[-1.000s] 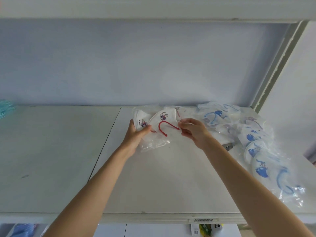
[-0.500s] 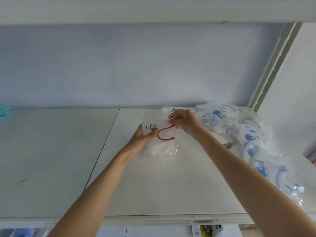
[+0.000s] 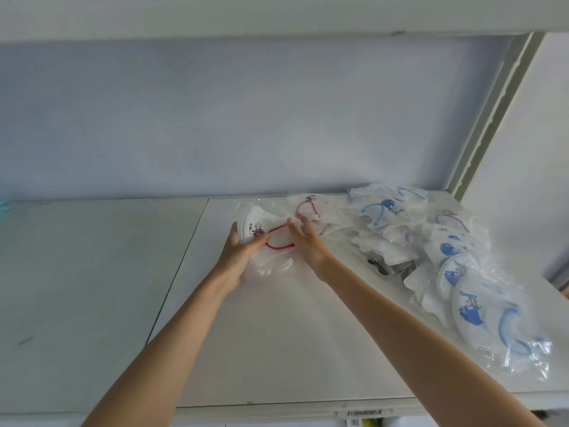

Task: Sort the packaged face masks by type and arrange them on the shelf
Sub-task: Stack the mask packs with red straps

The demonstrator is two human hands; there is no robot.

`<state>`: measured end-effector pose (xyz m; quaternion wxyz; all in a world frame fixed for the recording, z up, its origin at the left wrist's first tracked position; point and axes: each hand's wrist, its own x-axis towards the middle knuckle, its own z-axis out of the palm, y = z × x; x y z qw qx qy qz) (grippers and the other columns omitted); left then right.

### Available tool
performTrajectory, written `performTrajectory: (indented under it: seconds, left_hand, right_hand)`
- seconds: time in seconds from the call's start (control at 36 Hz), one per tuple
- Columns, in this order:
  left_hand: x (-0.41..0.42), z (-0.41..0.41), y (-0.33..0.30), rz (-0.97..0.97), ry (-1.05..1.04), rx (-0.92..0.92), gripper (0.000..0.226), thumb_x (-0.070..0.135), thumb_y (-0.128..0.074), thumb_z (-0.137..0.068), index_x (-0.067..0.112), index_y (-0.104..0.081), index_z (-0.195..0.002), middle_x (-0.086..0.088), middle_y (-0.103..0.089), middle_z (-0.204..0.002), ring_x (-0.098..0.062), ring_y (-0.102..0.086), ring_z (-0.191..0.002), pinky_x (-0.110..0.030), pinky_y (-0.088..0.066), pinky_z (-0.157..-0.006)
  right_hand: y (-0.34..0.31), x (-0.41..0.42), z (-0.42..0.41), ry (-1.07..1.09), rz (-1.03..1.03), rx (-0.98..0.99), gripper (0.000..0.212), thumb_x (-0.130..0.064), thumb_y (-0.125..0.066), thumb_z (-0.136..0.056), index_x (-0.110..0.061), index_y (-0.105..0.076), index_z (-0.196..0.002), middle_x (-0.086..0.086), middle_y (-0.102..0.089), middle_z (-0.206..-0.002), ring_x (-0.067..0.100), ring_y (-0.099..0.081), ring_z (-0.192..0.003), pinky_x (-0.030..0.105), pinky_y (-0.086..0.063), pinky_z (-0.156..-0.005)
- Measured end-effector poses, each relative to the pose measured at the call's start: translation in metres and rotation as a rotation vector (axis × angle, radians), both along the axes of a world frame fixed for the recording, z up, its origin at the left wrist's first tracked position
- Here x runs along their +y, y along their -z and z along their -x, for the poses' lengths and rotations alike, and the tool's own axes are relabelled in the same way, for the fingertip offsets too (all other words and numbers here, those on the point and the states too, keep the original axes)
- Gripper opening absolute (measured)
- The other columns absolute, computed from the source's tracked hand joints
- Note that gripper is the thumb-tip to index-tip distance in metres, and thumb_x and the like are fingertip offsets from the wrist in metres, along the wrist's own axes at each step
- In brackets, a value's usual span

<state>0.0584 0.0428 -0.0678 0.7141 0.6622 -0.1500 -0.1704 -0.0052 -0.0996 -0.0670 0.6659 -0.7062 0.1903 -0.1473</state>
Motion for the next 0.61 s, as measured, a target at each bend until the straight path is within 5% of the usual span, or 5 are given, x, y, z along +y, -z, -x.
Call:
performTrajectory:
  seconds: [0.14, 0.28, 0.44, 0.61]
  left_hand:
    - [0.017, -0.02, -0.001, 0.052, -0.089, -0.005, 0.039, 0.016, -0.076, -0.082, 0.02, -0.053, -0.113, -0.005, -0.068, -0.113, -0.022, -0.066, -0.104, -0.039, -0.053, -0.091]
    - [0.023, -0.032, -0.001, 0.072, -0.06, 0.019, 0.044, 0.016, -0.077, -0.08, 0.018, -0.055, -0.118, -0.008, -0.068, -0.119, -0.026, -0.066, -0.108, -0.047, -0.051, -0.096]
    - [0.017, -0.036, -0.001, 0.059, -0.039, 0.038, 0.04, 0.01, -0.072, -0.085, 0.02, -0.053, -0.118, -0.008, -0.067, -0.118, -0.025, -0.066, -0.107, -0.043, -0.053, -0.093]
    - [0.016, -0.041, -0.003, 0.04, -0.031, 0.009, 0.037, 0.011, -0.073, -0.083, 0.023, -0.054, -0.114, -0.002, -0.068, -0.112, -0.019, -0.067, -0.102, -0.034, -0.055, -0.084]
  right_hand:
    - [-0.009, -0.061, -0.016, 0.387, 0.63, 0.143, 0.035, -0.035, -0.043, -0.097, -0.011, -0.063, -0.112, 0.007, -0.064, -0.109, 0.023, -0.058, -0.096, 0.034, -0.044, -0.083]
    - [-0.006, -0.104, -0.024, 0.489, 1.051, 0.406, 0.047, -0.041, -0.036, -0.098, -0.007, -0.062, -0.119, 0.012, -0.056, -0.124, 0.03, -0.047, -0.116, 0.039, -0.036, -0.095]
    - [-0.005, -0.11, -0.046, 0.306, 1.114, 0.755, 0.086, -0.075, -0.029, -0.086, -0.005, -0.058, -0.127, 0.015, -0.037, -0.146, 0.032, -0.033, -0.13, 0.042, -0.031, -0.101]
    - [-0.005, -0.108, -0.052, 0.257, 1.089, 0.77, 0.074, -0.068, -0.045, -0.085, -0.006, -0.058, -0.125, 0.015, -0.034, -0.146, 0.033, -0.031, -0.132, 0.041, -0.03, -0.103]
